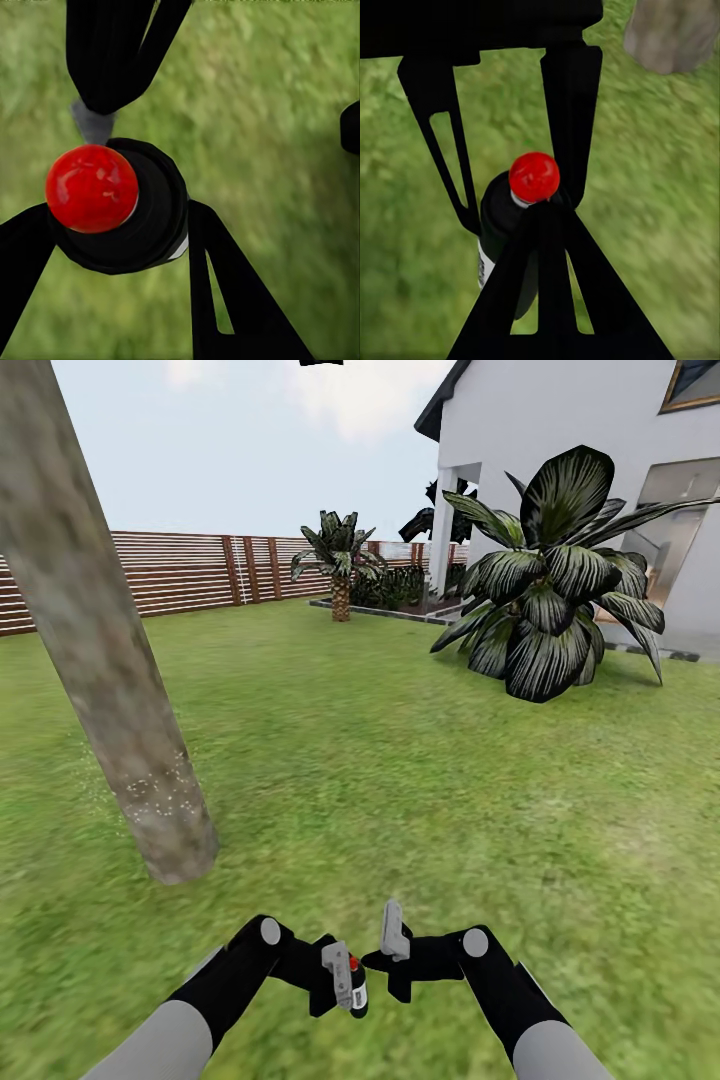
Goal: In the garden, pick up the pesticide atomizer on the floor and spray pesticide onto both trees until each tree trunk is fully covered.
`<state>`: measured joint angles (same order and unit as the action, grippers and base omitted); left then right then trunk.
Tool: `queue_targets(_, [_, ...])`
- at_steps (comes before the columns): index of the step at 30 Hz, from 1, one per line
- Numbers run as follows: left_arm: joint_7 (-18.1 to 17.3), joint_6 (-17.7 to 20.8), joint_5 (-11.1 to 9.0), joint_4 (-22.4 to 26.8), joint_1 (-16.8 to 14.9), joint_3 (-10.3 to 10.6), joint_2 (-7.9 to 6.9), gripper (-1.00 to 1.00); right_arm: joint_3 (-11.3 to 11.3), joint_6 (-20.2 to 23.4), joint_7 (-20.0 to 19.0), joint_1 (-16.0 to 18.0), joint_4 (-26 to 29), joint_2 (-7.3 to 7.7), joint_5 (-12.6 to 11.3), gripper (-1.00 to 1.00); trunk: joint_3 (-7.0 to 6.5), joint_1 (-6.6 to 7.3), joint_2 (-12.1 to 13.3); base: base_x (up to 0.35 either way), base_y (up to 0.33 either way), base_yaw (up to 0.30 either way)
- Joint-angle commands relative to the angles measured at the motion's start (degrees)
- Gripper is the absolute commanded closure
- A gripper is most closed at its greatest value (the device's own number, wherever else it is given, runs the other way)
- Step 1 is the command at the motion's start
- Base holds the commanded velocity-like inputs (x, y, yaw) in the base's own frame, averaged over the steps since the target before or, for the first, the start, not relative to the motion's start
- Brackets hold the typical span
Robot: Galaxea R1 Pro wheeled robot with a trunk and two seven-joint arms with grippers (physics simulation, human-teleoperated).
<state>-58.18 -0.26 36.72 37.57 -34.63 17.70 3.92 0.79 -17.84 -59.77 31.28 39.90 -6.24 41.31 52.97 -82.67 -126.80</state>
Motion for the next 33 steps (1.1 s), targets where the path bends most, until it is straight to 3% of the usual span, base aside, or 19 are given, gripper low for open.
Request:
queue_targets(1, [0.0,0.0,0.0,-0.1,0.0,0.0,0.00,1.00,0.0,0.0,0.0,0.0,0.0,0.00,0.0,1.00,0.00,0.00,0.0,0.000,0.000,0.000])
queue_targets(6, [0.0,0.0,0.4,-0.6,-0.2,-0.2,-0.81,1.00,0.0,0.0,0.0,0.0,0.0,0.00,0.0,1.00,0.00,0.00,0.0,0.000,0.000,0.000])
queue_targets(8, [0.0,0.1,0.5,-0.7,-0.2,-0.2,-2.14,1.00,0.0,0.0,0.0,0.0,0.0,0.00,0.0,1.00,0.00,0.00,0.0,0.000,0.000,0.000])
queue_targets(12, [0.0,0.0,0.5,-0.7,0.2,-0.3,-9.59,1.00,0.0,-0.1,-0.1,0.0,-0.1,0.00,0.0,1.00,0.00,0.00,0.0,0.000,0.000,0.000])
queue_targets(13, [0.0,0.0,0.5,-0.7,0.3,-0.4,-10.85,1.00,0.0,-0.1,-0.1,0.0,-0.1,0.06,0.0,-1.00,0.00,0.00,0.0,0.000,0.000,0.000])
queue_targets(15, [0.0,0.0,0.5,-0.8,0.5,-0.4,-12.95,1.00,0.1,-0.1,0.0,0.0,-0.2,0.23,0.1,-1.00,0.00,0.00,0.0,0.000,0.000,0.000])
queue_targets(16, [0.0,0.0,0.4,-0.8,0.6,-0.5,-15.40,1.00,0.2,-0.2,0.1,0.0,-0.4,0.39,0.1,-1.00,0.00,0.00,0.0,0.000,0.000,0.000])
queue_targets(18, [0.4,0.1,0.4,-0.9,0.7,-0.6,-16.88,1.00,0.5,-0.3,0.8,-0.1,-0.8,1.03,0.1,-1.00,0.00,0.00,0.0,0.000,0.000,0.000])
queue_targets(20, [3.7,0.2,0.0,-1.6,1.0,-0.9,-17.33,1.00,0.6,-0.3,4.9,-0.1,-2.9,3.49,0.1,-1.00,0.00,0.00,0.0,0.000,0.000,0.000])
queue_targets(22, [12.5,0.3,-1.2,-6.3,1.3,-3.9,-17.26,1.00,0.6,-0.3,16.5,-0.2,-10.4,7.06,-0.3,-1.00,0.00,0.00,0.0,0.000,0.000,0.000])
queue_targets(24, [21.9,0.2,-3.6,-13.5,1.5,-8.5,-16.74,1.00,0.6,-0.3,30.7,-0.2,-19.3,8.33,-0.9,-1.00,0.00,0.00,0.0,0.000,0.000,0.000])
queue_targets(25, [27.6,-0.2,-6.2,-18.4,1.5,-11.7,-16.42,1.00,0.6,-0.3,41.0,-0.3,-25.2,8.64,-2.0,-1.00,0.00,0.00,0.0,0.000,0.000,0.000])
queue_targets(26, [31.0,-1.3,-8.5,-21.5,1.6,-14.0,-16.26,1.00,0.6,-0.4,48.1,-0.3,-29.2,8.74,-3.1,-1.00,0.00,0.00,0.0,0.000,0.000,0.000])
queue_targets(27, [35.5,-4.7,-12.6,-25.9,1.7,-16.8,-16.11,1.00,0.6,-0.4,58.1,-0.3,-33.8,8.76,-5.6,-1.00,0.00,0.00,0.0,0.000,0.000,0.000])
queue_targets(28, [38.2,-7.7,-15.5,-28.6,1.8,-18.1,-16.06,1.00,0.6,-0.5,63.9,-0.4,-35.3,8.66,-7.7,-1.00,0.00,0.00,0.0,0.000,0.000,0.000])
queue_targets(29, [41.0,-11.0,-18.8,-31.4,2.3,-18.9,-16.03,1.00,0.6,-0.7,68.9,-0.5,-36.3,8.55,-10.5,-1.00,0.00,0.00,0.0,0.000,0.000,0.000])
queue_targets(31, [46.0,-16.4,-25.7,-34.8,4.6,-19.9,-15.96,1.00,0.6,-2.2,74.4,-1.2,-37.4,8.66,-17.6,-1.00,0.00,0.00,0.0,0.000,0.000,0.000])
queue_targets(33, [50.9,-21.0,-36.7,-36.7,9.2,-20.4,-15.85,1.00,0.5,-6.4,77.5,-4.3,-38.0,8.90,-28.6,-1.00,0.00,0.00,0.0,0.000,0.000,0.000])
